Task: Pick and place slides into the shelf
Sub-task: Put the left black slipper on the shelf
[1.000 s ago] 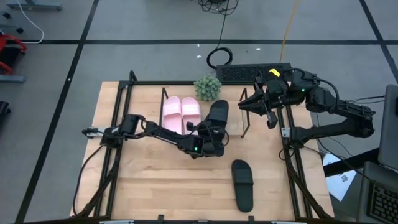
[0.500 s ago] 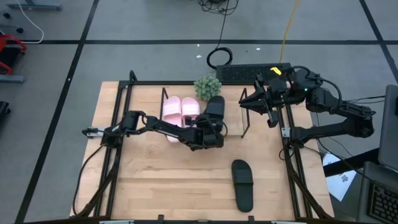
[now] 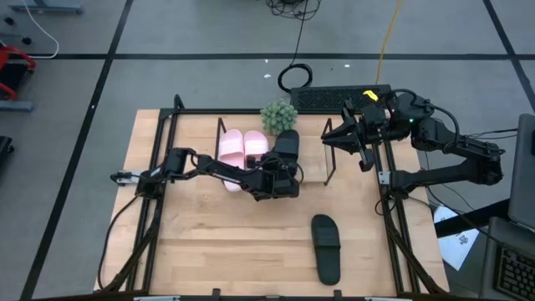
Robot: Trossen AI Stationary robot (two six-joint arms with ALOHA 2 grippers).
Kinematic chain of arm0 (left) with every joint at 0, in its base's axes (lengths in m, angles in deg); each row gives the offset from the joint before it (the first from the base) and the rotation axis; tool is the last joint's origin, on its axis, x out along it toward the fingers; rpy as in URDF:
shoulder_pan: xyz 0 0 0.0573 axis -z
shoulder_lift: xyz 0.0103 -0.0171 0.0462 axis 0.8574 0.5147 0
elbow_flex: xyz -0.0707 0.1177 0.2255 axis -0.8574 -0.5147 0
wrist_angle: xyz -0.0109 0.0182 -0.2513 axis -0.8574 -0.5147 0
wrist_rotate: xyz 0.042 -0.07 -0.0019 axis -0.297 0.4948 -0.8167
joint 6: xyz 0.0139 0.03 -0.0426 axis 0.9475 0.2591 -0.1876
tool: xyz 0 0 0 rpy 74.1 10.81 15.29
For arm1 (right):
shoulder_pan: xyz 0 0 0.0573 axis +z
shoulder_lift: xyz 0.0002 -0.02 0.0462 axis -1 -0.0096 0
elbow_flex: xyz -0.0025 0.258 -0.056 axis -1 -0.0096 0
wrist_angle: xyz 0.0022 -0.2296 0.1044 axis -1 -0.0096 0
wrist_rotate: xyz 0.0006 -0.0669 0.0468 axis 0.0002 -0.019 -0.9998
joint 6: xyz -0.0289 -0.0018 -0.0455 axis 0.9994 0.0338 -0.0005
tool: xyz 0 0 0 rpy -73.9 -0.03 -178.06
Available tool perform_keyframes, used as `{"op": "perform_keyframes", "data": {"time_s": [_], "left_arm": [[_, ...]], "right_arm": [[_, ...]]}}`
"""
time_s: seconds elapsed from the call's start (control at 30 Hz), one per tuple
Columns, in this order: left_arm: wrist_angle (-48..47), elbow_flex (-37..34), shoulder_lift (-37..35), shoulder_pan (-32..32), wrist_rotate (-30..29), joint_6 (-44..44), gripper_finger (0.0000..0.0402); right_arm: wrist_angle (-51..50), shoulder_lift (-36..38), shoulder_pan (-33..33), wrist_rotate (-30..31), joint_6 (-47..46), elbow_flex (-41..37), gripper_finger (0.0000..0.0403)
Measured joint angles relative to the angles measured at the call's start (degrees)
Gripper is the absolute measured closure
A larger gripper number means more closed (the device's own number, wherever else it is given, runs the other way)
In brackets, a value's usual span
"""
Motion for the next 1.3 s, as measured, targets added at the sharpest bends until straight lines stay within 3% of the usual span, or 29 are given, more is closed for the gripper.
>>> {"op": "perform_keyframes", "data": {"time_s": [1.3], "left_arm": [[0.3, 0.0, 0.0, -0.2, 5.7, -0.2, 0.0401]], "right_arm": [[0.0, 0.0, 1.7, -0.2, 0.0, 0.0, 0.0360]]}}
